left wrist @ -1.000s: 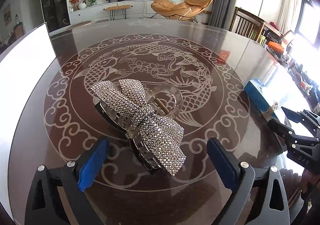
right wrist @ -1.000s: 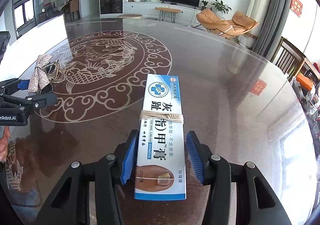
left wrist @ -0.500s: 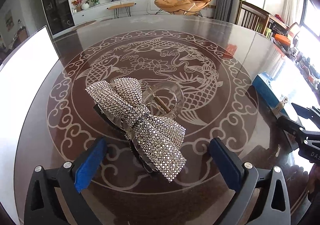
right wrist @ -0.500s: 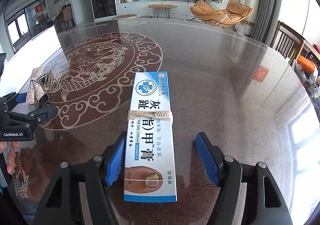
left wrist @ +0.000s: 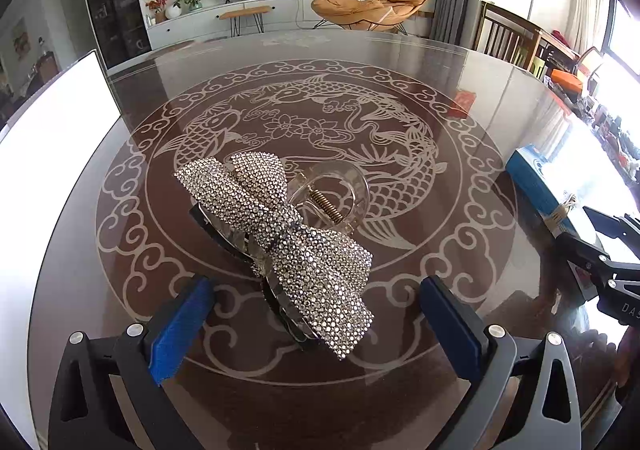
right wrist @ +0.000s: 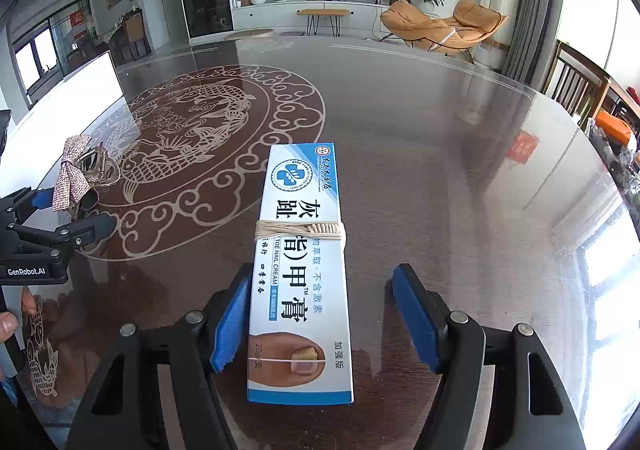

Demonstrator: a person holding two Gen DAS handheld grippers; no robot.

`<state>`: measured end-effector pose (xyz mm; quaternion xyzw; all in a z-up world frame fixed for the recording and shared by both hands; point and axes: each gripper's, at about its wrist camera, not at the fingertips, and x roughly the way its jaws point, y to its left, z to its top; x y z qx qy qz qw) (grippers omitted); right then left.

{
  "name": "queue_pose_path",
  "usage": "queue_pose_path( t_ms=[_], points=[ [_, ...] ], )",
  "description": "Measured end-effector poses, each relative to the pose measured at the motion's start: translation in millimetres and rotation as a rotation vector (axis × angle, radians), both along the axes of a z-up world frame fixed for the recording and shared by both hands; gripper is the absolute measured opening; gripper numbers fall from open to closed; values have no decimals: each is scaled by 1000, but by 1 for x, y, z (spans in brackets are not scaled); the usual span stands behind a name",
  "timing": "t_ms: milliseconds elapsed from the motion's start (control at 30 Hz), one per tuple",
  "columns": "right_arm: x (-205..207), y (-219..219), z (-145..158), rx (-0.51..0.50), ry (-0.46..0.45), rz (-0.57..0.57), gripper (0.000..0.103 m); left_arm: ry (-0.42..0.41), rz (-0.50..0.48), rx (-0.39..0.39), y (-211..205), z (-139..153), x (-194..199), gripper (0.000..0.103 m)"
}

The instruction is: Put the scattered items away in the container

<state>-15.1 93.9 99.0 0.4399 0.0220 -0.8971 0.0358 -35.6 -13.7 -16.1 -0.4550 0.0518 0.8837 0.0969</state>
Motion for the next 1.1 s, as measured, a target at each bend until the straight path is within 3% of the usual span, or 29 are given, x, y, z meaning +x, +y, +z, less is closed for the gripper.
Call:
queue_pose_path(
  t_ms=[1100],
  points=[
    [-1, -2, 0, -2, -1, 1, 71, -1, 1, 3, 0, 0, 0, 103]
  ],
)
